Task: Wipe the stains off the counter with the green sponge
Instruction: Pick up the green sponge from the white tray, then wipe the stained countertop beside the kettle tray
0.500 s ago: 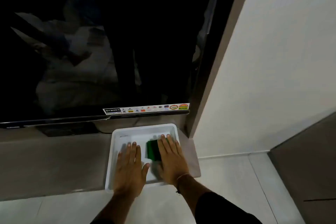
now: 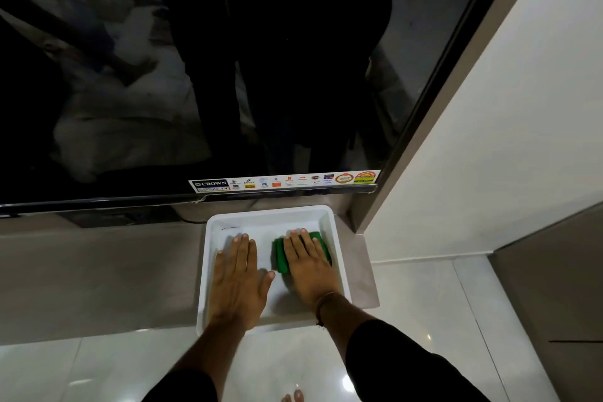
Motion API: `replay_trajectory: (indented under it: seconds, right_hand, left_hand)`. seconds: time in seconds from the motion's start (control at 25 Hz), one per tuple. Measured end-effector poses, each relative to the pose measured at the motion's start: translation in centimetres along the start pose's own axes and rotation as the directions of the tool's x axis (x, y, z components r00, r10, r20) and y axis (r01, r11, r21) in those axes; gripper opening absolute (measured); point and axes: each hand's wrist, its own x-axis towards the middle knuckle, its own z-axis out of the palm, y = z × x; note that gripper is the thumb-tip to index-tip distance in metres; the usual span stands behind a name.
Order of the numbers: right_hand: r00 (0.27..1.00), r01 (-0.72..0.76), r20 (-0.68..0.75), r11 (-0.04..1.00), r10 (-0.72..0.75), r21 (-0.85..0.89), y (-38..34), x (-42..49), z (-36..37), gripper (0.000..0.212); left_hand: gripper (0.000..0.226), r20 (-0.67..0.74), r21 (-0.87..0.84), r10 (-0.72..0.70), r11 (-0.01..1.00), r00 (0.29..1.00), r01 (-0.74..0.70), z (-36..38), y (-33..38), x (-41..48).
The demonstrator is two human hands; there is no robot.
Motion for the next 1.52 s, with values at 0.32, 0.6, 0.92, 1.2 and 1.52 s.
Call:
replay_trajectory:
  seconds: [0.32, 0.6, 0.92, 1.2, 1.52]
  right_hand:
    - [0.973, -0.041, -0.223, 0.996, 0.057, 0.073, 3.0, -8.5, -8.3, 0.081]
    - [0.891, -0.277, -0.353, 0.958, 0.285, 0.074, 19.5, -23.1, -15.0, 0.090]
    - [0.670, -0.611, -0.425, 0.777, 0.609, 0.150, 39.5, -43.0, -19.4, 0.087]
    - [0.379, -0.858, -0.461, 0.491, 0.802, 0.150, 52.7, -59.0, -21.6, 0.088]
    - [-0.015, -0.957, -0.378, 0.096, 0.926, 0.274, 65.5, -72.0, -23.0, 0.082]
  left_hand:
    - [0.100, -0.057, 0.044, 0.114, 0.993, 0.992, -0.111, -6.4, 7.5, -4.4]
    - [0.093, -0.033, 0.058, 0.354, 0.934, 0.935, -0.352, -7.2, 28.0, -6.4]
    - [0.109, -0.065, 0.142, 0.694, 0.718, 0.717, -0.681, -5.2, 58.1, -9.7]
    - [0.096, -0.014, 0.180, 0.915, 0.399, 0.403, -0.899, -4.6, 81.3, -12.1]
    - [0.078, 0.024, 0.054, 0.998, 0.048, 0.050, -0.997, -2.0, 107.1, -13.0]
